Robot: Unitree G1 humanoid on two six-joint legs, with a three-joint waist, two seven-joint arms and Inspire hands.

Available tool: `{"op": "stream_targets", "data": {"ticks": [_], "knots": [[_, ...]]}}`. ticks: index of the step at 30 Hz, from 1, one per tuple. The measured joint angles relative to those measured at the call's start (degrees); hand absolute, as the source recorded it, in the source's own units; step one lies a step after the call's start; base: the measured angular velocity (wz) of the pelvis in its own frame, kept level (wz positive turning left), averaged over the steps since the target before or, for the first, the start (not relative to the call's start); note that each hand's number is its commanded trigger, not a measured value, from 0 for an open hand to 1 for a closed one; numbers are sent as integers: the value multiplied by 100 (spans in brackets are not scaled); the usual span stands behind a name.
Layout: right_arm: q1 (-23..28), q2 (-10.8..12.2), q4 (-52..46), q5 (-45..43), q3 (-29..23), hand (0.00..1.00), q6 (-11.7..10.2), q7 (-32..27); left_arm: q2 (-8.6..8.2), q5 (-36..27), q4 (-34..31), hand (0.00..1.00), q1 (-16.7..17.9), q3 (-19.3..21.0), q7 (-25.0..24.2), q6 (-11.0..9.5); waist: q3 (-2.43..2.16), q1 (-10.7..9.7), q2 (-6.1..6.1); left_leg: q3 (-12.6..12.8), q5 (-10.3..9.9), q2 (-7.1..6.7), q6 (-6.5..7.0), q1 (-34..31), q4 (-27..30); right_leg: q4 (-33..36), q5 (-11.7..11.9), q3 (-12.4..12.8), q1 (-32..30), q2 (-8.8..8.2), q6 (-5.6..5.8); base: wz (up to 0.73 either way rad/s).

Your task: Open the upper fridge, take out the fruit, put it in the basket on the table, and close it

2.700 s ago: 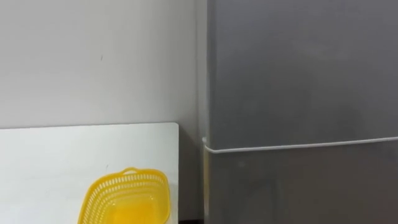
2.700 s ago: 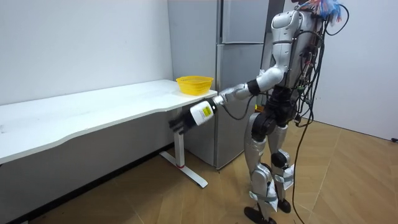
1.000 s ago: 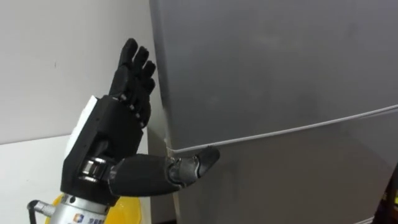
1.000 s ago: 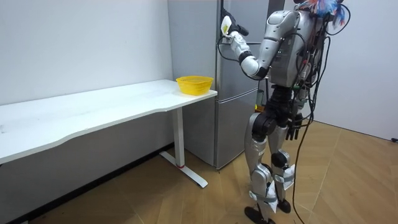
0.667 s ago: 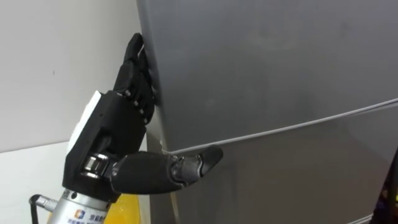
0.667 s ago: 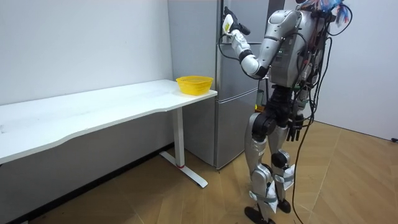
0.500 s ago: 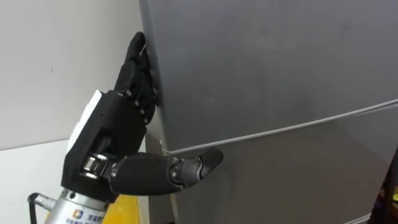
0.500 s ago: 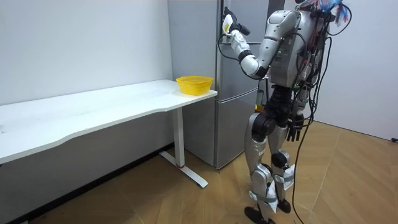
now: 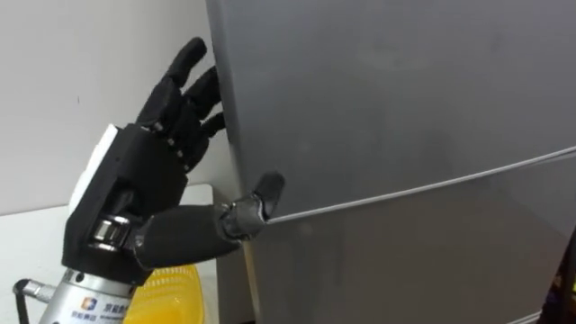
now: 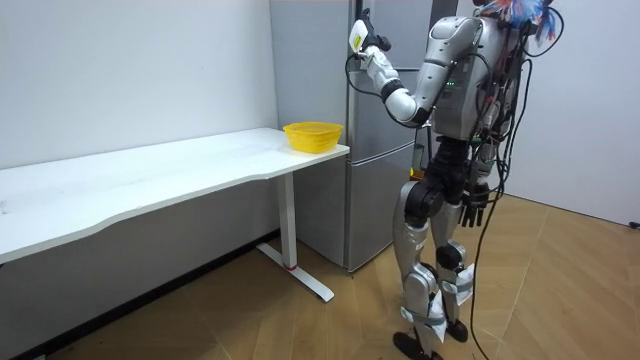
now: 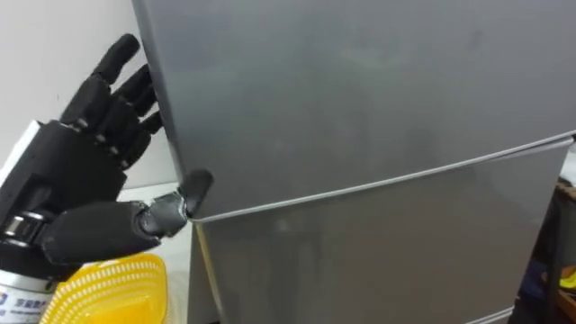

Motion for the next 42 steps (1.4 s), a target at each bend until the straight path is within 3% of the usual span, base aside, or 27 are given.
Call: {"op": "stream_targets", "data": {"ticks": [4,5,7,9,12,16,17,19,25,30,42], "knots": [[-1,0,-2,0,-2,0,0,-27,1,-112,-5,96,0,35,-16,-76,-4,0,7,-2,0,0,0,1,0,2,0,0,1,1,0,0],[4,0,-1,0,-2,0,0,-30,1,-116,-7,86,0,34,-36,-97,-3,13,5,-6,0,0,0,1,0,6,0,-4,3,2,0,0],[-4,-3,-4,-2,-4,0,0,-40,8,-124,-3,78,1,31,-22,-67,-3,14,5,-6,0,0,0,0,0,7,0,-3,3,1,0,2],[-4,-2,-7,-9,-3,0,1,-36,15,-215,-1,63,4,22,-27,-49,-2,15,5,-5,1,-1,2,0,1,9,0,0,2,-2,0,0],[2,-2,-3,-15,-3,0,6,-32,16,-239,-1,58,4,38,-41,-51,-2,18,5,-5,4,-1,7,0,2,9,0,2,2,-5,0,0],[7,-2,3,-16,-3,0,12,-27,28,-325,-2,35,4,-2,-87,-56,-3,65,6,-5,5,-1,10,1,2,7,0,5,1,-9,0,0],[7,-2,3,-16,-3,0,12,-26,28,-325,-2,34,4,-9,-104,-56,-3,87,6,-5,5,-1,9,0,2,6,0,5,1,-8,0,0],[7,-3,3,-21,-1,0,12,-25,28,-325,-2,20,4,-53,-131,-56,-3,110,6,-7,5,-1,10,-2,2,4,0,6,2,-7,0,0],[-58,-4,54,-20,4,0,119,118,28,-425,-2,2,3,-59,-197,-30,-2,117,3,-10,5,1,10,-6,3,0,0,9,5,-10,0,0],[-57,-4,80,-24,4,0,137,161,29,-762,-2,0,3,-48,-391,57,-2,118,4,-9,5,1,10,-22,8,-3,0,18,1,-13,0,0],[-61,-94,123,-41,9,0,121,316,29,-889,-2,0,0,-62,-575,53,7,103,41,-5,5,4,10,-36,17,3,0,54,1,-17,4,0]]}}
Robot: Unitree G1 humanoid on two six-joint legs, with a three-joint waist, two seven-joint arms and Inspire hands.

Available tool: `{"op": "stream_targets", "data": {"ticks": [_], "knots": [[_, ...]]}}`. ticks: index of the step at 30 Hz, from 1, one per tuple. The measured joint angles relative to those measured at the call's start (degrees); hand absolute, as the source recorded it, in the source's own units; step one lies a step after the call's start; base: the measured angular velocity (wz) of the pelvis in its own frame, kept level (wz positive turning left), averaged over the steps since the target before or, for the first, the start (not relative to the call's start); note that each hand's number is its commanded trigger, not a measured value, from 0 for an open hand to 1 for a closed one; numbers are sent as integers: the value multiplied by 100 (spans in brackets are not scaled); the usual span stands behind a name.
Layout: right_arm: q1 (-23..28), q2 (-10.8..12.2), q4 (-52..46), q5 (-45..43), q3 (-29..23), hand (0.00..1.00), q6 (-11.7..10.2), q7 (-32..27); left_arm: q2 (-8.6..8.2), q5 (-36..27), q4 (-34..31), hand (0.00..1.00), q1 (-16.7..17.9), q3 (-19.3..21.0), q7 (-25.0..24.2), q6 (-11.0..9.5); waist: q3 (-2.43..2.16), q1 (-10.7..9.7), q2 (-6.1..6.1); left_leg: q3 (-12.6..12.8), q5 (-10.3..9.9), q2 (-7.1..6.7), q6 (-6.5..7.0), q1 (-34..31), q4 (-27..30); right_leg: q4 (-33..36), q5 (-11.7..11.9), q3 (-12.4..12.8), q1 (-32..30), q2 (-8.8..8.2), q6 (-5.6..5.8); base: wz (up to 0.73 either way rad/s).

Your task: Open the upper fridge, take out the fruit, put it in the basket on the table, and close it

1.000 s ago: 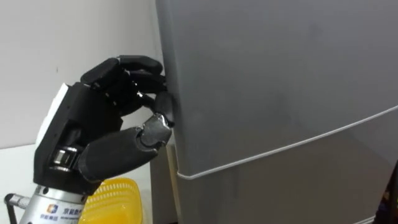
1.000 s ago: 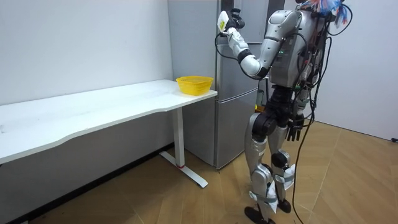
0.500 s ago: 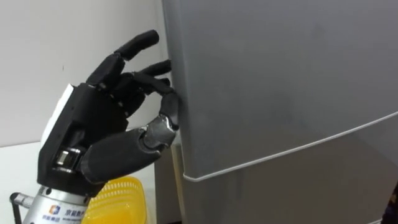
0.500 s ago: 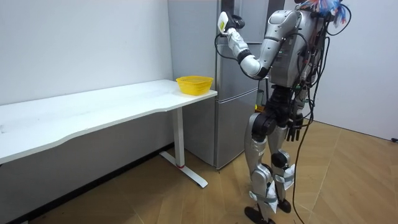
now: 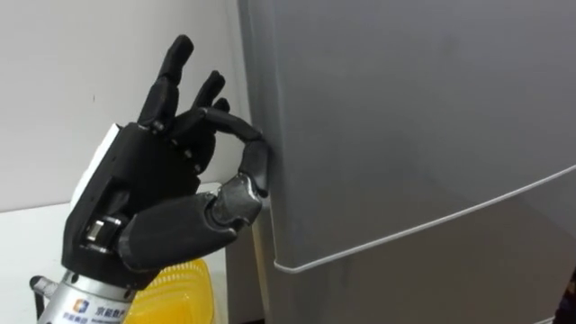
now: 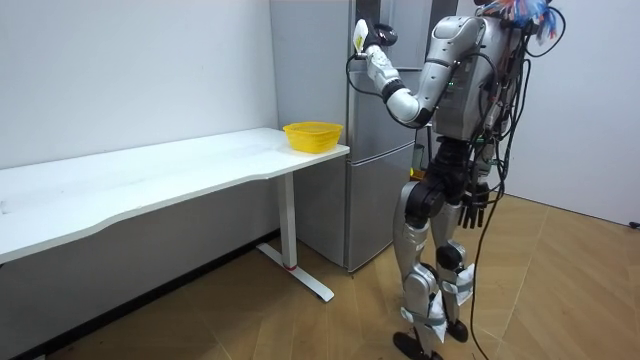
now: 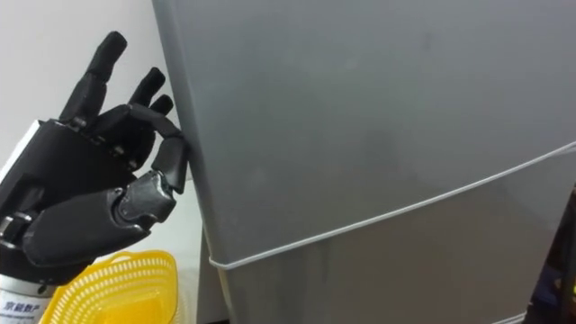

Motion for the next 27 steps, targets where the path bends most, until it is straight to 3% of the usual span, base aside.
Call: {"op": "stream_targets", "data": {"ticks": [2,6,18,27], "knots": [[2,-37,-8,-92,0,0,2,2,2,-11,0,0,0,0,0,0,3,-1,16,-1,0,-1,1,-19,0,1,0,101,-3,9,0,2],[-5,-57,-10,-190,22,0,5,-10,94,-122,0,0,0,-22,-41,-1,3,-7,16,-4,2,-1,5,-24,-1,3,0,109,-6,11,0,0],[-63,-76,-4,-193,20,0,2,-60,137,-231,0,0,-30,-115,-135,-84,0,-16,1,-2,10,-4,19,-71,7,31,5,188,-69,11,7,0],[-122,-91,-1,-235,17,0,-19,-69,264,-589,2,0,-30,-178,-416,-166,40,-130,-25,15,19,-9,47,-82,-3,109,10,279,-111,13,16,0]]}}
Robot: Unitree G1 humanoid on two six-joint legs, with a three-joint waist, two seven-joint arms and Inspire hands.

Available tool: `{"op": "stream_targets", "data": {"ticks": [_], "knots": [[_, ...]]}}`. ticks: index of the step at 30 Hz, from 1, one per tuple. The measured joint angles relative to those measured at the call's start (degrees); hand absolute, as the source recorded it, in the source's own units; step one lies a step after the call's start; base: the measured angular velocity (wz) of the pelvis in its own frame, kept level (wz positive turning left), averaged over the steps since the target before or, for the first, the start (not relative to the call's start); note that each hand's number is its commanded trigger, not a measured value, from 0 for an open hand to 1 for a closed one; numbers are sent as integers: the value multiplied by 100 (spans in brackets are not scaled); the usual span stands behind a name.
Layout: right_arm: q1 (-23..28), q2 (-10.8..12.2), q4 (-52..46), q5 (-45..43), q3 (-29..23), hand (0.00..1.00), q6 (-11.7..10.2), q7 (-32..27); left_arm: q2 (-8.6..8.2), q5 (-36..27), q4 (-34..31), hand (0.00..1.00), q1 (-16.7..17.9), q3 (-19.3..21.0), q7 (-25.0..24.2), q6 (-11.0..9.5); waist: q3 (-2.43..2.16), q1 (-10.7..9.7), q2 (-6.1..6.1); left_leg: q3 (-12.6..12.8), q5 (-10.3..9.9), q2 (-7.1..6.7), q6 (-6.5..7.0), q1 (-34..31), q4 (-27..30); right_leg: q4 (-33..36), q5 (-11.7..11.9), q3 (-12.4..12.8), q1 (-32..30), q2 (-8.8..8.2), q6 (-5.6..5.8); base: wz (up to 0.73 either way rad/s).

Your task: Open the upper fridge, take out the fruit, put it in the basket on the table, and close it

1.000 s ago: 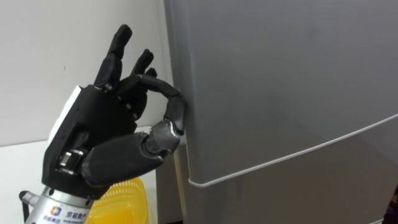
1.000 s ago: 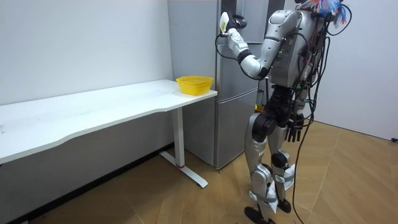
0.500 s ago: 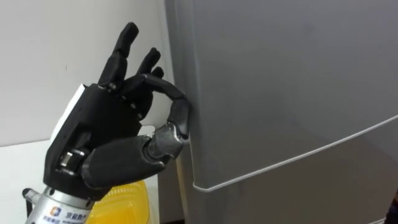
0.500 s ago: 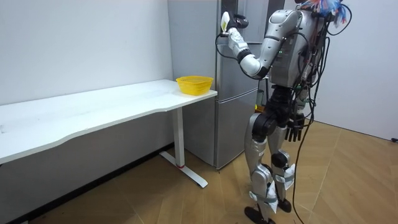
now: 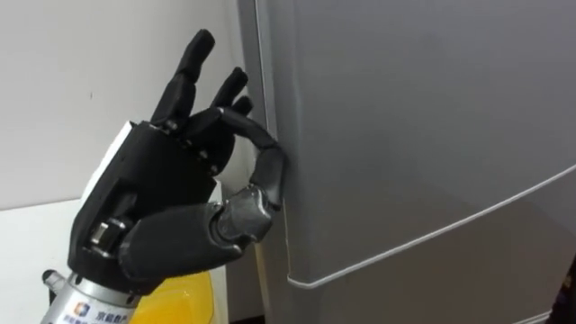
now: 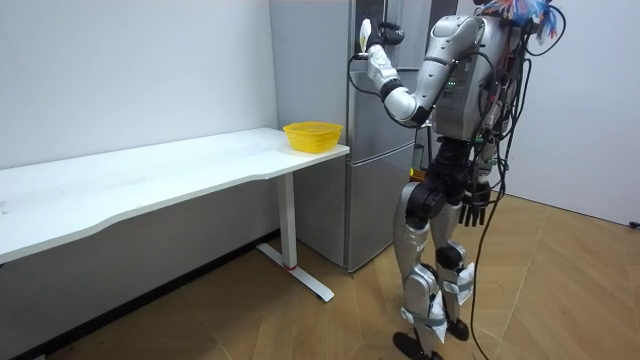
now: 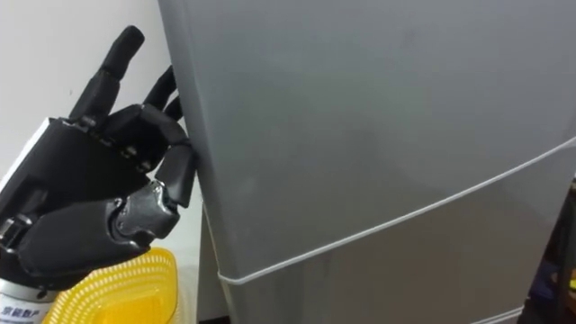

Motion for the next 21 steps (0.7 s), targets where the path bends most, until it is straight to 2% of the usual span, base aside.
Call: {"op": "stream_targets", "data": {"ticks": [8,12,17,19,21], "knots": [[19,-43,-9,2,-12,0,1,-60,3,-663,0,0,-20,-243,-585,-62,-7,-7,19,42,3,0,12,-87,6,25,3,124,-136,8,4,-2],[20,-84,-39,2,-12,0,1,-63,8,-813,0,0,-285,-410,-815,-56,-7,-10,21,111,3,7,12,-88,-1,83,3,149,-163,10,5,-9],[31,-121,-123,22,1,0,1,-125,30,-866,15,0,-772,-801,-1015,-41,-36,-82,65,193,4,9,14,-69,0,88,4,272,-184,21,6,-12],[27,-138,-124,51,2,0,1,-159,41,-869,24,0,-830,-873,-1077,-23,-23,-150,62,222,4,8,14,-39,-2,90,3,282,-171,27,5,-7],[29,-175,-126,53,3,0,0,-181,49,-867,65,0,-849,-886,-1095,26,-10,-170,111,283,4,7,13,41,-8,83,2,313,-143,37,4,-12]]}}
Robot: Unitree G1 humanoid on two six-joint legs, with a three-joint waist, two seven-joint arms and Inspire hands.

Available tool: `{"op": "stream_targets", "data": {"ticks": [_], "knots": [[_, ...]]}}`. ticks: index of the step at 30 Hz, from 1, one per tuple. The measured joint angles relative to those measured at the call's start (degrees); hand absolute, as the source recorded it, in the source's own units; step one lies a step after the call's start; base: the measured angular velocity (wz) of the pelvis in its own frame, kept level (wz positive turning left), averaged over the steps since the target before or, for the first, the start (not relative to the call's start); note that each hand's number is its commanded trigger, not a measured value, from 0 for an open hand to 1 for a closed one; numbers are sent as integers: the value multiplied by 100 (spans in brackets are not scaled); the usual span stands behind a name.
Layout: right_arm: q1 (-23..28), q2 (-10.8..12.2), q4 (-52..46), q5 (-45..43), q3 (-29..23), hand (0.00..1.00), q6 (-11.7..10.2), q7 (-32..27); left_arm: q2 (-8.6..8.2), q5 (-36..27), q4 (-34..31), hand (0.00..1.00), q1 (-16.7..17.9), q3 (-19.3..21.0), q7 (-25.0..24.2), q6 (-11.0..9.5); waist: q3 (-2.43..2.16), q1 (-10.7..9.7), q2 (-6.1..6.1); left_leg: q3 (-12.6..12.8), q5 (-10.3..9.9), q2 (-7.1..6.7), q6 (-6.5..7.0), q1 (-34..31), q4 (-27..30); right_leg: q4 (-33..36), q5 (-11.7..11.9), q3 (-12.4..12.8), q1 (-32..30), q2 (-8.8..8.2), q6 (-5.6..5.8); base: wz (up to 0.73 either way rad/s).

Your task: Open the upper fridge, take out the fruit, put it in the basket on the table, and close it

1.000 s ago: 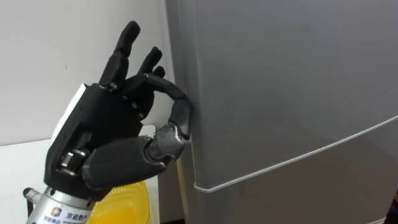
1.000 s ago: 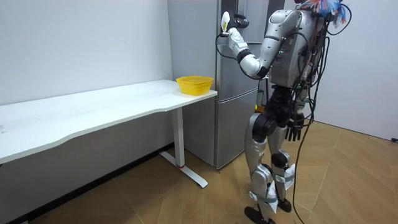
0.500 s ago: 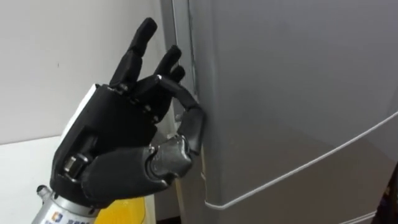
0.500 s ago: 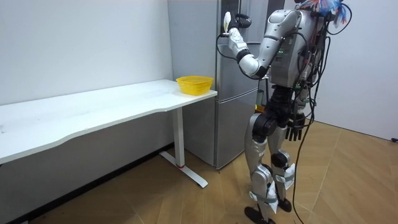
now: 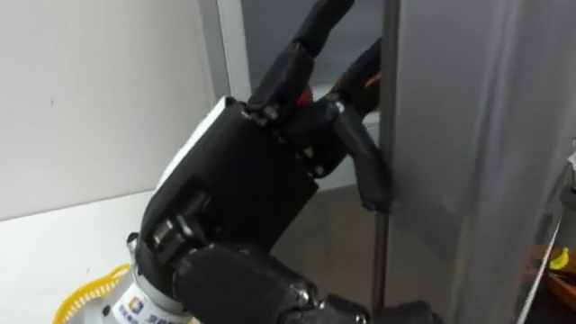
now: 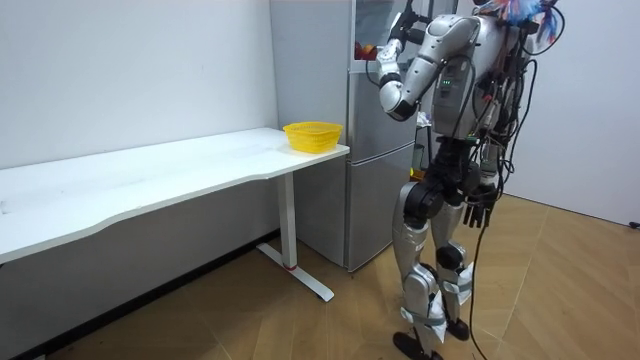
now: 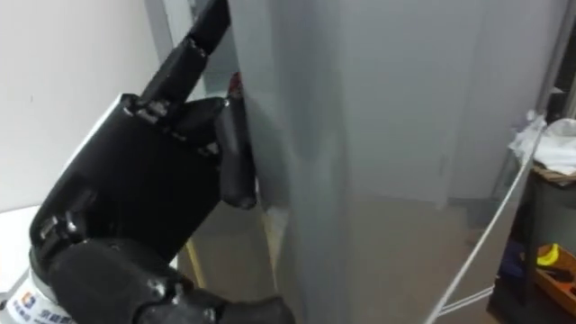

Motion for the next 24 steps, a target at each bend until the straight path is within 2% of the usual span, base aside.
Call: {"op": "stream_targets", "data": {"ticks": [6,10,13,19,24], "knots": [[2,-28,-2,2,0,0,-5,-56,9,-1,3,0,-3,-27,-105,100,14,-8,-14,10,8,3,-13,37,-5,3,-20,18,-5,20,-14,-1],[1,-34,-2,16,2,0,4,-127,10,1,4,0,-7,-207,-118,153,-11,-9,-53,10,8,3,-13,-8,2,7,-19,22,-47,20,-14,0],[4,-34,-3,30,43,0,9,-169,81,2,4,0,-14,-299,-129,211,-27,-17,-86,15,8,3,-13,-12,0,12,-17,49,-44,24,-15,0],[-1,-32,-24,88,90,0,2,-218,112,3,4,0,-28,-420,-192,272,-28,-31,-103,31,8,4,-13,-7,-14,-3,-16,83,-46,29,-16,-3],[3,-32,-44,249,129,0,-17,-327,113,-1,4,0,-175,-579,-199,271,-24,-40,-110,72,8,8,-13,-7,-48,-18,-16,129,-67,37,-16,-4]]}}
